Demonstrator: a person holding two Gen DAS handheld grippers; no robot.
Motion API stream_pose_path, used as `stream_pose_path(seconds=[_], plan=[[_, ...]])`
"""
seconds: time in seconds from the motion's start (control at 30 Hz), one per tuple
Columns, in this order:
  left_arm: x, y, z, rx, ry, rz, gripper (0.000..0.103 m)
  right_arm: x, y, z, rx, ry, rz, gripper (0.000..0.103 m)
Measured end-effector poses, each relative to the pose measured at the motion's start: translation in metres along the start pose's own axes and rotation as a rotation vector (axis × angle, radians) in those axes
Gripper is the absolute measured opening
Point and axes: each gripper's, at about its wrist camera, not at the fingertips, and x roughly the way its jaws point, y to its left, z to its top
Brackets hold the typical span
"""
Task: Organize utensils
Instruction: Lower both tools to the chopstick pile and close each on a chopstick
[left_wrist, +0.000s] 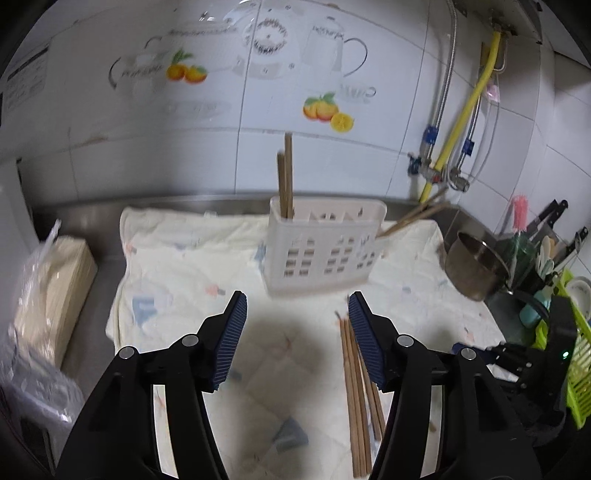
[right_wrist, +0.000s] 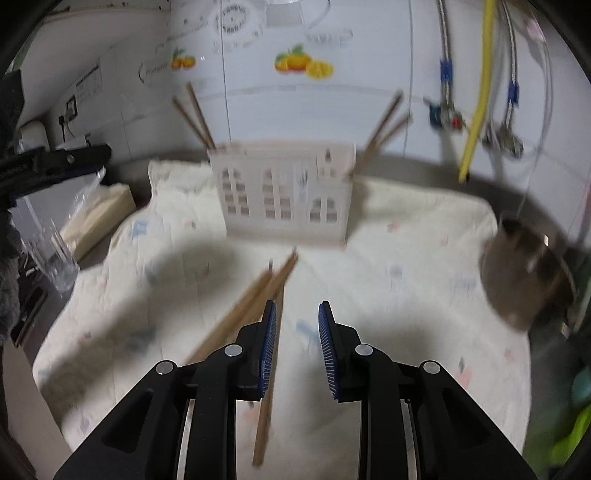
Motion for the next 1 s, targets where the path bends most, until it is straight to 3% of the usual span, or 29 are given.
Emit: stream_pose_path(seconds=[0.17, 0.37, 0.7, 1.0], plan=[[0.002, 0.005, -0.032, -0.028, 0.043, 0.012, 0.058, 0.013, 0.006, -0.035, 0.035, 0.06, 0.015, 0.023], [0.005, 0.011, -0.061, -0.06, 0.093, 0.015, 0.058, 0.027, 0.017, -0.052, 0.025, 0.093, 0.013, 0.02], [0.012, 0.018, -0.087, -0.086, 0.149, 0.023, 0.058, 0.05, 0.022, -0.053, 0.023, 0.13, 0.005, 0.012], [0.021, 0.007, -0.1, -0.069, 0.191, -0.016, 0.058, 0.054, 0.024, -0.054, 0.009, 0.134, -0.022, 0.008]])
